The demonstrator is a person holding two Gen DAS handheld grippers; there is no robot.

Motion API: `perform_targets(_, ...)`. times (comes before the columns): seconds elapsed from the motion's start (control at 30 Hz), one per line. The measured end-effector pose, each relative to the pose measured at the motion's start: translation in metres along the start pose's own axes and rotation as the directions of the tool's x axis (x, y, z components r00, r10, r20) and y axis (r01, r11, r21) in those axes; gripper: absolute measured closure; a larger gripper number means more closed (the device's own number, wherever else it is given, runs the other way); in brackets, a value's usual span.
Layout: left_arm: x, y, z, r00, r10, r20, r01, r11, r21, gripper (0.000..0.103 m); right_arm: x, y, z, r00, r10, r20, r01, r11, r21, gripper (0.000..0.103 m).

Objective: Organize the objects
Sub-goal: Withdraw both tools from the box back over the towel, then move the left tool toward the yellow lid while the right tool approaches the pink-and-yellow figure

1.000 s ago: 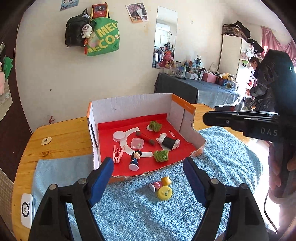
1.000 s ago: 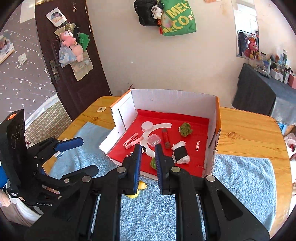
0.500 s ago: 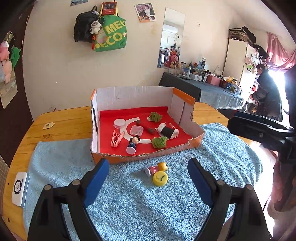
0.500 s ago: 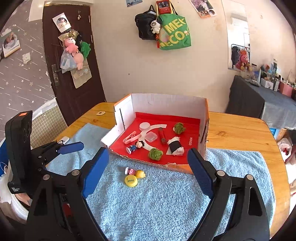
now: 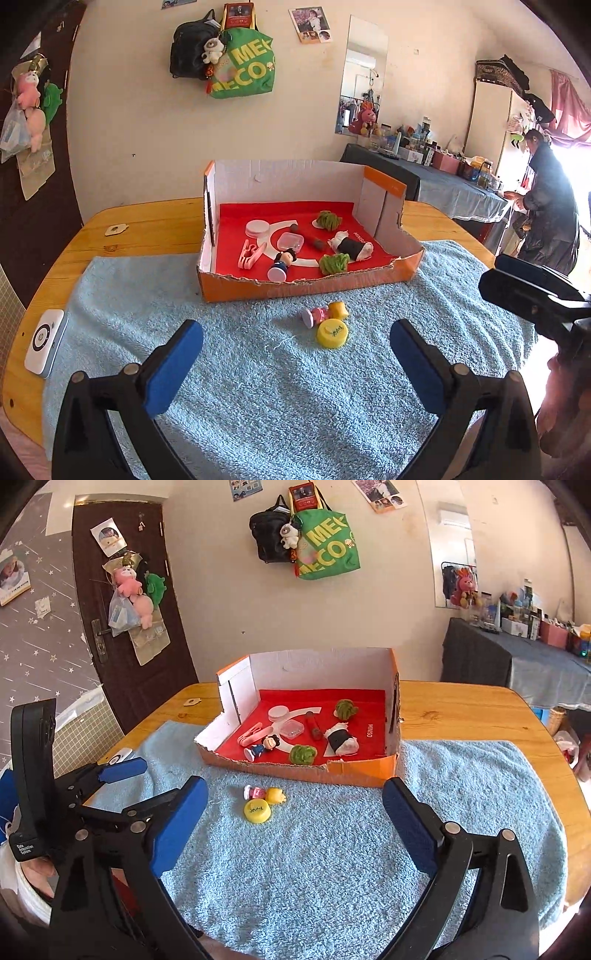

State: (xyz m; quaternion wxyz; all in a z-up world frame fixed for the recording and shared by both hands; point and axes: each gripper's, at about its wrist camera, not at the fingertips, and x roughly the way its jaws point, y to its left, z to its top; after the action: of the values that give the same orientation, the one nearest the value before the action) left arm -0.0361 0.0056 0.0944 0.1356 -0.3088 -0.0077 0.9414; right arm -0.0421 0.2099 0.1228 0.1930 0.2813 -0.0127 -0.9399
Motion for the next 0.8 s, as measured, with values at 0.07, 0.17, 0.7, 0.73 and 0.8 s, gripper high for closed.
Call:
perform_targets(0.07, 0.001, 0.001, -0.003, 1.000, -0.005, -0.002, 0.005, 1.000, -0.010, 0.000, 0.002, -0.003, -0.005, 1.000, -0.004, -0.014, 0.004, 1.000, 0.012, 0.006)
perform_targets(0.17, 0.004, 0.004, -0.008, 1.000, -0.007, -0.011, 0.007, 0.999, -0.032, 0.000, 0.007, -0.007, -0.014, 1.000, -0.012, -0.029, 0.013, 0.999, 0.036, 0.006)
perform_targets(0.7, 0.033, 0.001, -0.035, 0.995, 0.048, -0.083, -0.051, 0.998, -0.031, 0.000, 0.040, -0.022, -0.059, 0.988, -0.057, -0.140, 0.067, 0.995, 0.070, 0.006)
perform_targets(0.73, 0.035, 0.001, -0.036, 0.995, 0.050, -0.086, -0.053, 0.998, -0.031, 0.000, 0.042, -0.023, -0.060, 0.988, -0.052, -0.145, 0.064, 0.995, 0.073, 0.006)
perform_targets(0.8, 0.037, 0.001, -0.037, 0.994, 0.053, -0.094, -0.056, 0.998, -0.032, 0.000, 0.044, -0.025, -0.061, 0.987, -0.049, -0.153, 0.061, 0.995, 0.077, 0.006)
